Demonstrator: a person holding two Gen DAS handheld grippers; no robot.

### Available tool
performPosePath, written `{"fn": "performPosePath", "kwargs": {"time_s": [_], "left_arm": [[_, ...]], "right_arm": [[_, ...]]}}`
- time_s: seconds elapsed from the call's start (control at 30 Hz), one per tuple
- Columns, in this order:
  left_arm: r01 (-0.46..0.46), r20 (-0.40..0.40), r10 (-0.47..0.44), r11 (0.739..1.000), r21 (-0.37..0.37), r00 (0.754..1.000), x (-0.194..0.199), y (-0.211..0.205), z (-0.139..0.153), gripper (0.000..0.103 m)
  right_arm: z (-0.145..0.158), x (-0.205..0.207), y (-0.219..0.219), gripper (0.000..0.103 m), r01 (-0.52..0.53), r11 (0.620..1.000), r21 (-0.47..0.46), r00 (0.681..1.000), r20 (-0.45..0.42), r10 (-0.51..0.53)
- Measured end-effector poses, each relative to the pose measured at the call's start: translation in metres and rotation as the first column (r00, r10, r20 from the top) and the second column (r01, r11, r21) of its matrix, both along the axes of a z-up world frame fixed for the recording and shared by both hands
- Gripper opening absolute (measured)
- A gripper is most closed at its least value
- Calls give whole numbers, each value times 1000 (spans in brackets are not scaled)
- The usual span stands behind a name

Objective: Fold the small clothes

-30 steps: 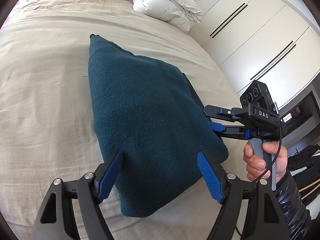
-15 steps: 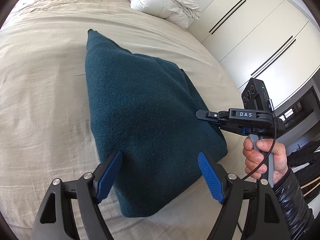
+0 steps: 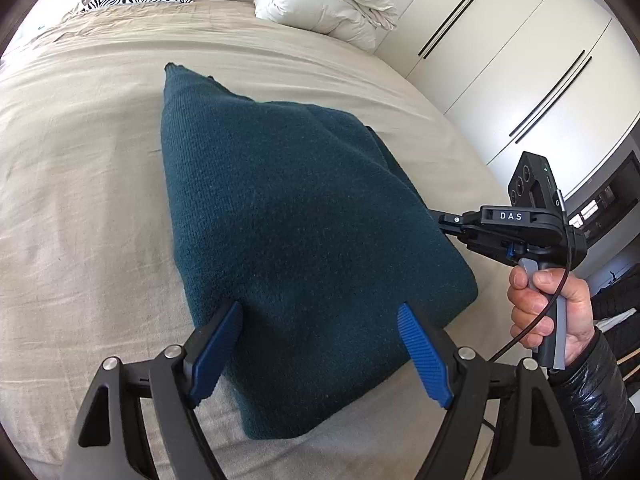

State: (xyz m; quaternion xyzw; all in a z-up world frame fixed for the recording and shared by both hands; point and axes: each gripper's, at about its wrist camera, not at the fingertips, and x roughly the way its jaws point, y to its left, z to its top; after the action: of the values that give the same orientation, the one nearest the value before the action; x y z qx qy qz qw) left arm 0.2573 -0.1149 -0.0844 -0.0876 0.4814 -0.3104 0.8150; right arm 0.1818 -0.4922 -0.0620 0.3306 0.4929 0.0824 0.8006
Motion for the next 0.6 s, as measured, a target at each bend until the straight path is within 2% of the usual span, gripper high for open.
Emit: {"fn": "performPosePath", "kwargs": {"time_s": [0.03, 0.1, 0.17, 0.2, 0.23, 0.27, 0.33, 0.4, 0.47, 0.53, 0.6], "left_arm": [[3, 4, -3, 1000, 8, 1000, 0, 0, -1, 81], [11, 12, -11, 1000, 20, 1000, -1, -2, -1, 82], [14, 11, -14, 1000, 24, 1000, -2, -4, 0, 84], [13, 10, -13, 1000, 24, 1000, -2, -6, 0, 84], [12, 7, -12, 1000, 20, 1000, -2, -6, 0, 84], [9, 2, -9, 1000, 13, 1000, -1, -6, -1, 84], [7, -5, -7, 1000, 3, 1000, 0, -4, -1, 84], [9, -5, -9, 1000, 3, 1000, -1, -3, -1, 84], [11, -5, -10, 1000, 5, 1000, -1, -4, 0, 84], [7, -7, -7, 1000, -3, 1000, -1, -3, 0, 84], [6, -9, -6, 1000, -11, 1000, -1, -2, 0, 84]], "right_arm": [[-1, -3, -2, 0, -8, 1000, 22, 1000, 1, 8], [7, -8, -6, 3, -16, 995, 97, 998, 65, 9], [17, -8, -3, 14, -54, 989, 138, 993, 113, 38], [20, -5, 3, 35, -80, 986, 147, 992, 111, 64], [20, -2, 9, 70, -93, 983, 156, 992, 101, 78], [20, 1, 15, 78, -107, 983, 152, 992, 89, 94], [18, 7, 29, 79, -126, 986, 109, 991, 64, 120], [14, 11, 32, 79, -123, 985, 118, 992, 48, 118], [13, 13, 38, 71, -148, 983, 111, 989, 44, 144], [9, 20, 46, 37, -189, 976, 111, 982, 5, 190], [9, 21, 48, 32, -194, 975, 105, 980, -9, 196]]}}
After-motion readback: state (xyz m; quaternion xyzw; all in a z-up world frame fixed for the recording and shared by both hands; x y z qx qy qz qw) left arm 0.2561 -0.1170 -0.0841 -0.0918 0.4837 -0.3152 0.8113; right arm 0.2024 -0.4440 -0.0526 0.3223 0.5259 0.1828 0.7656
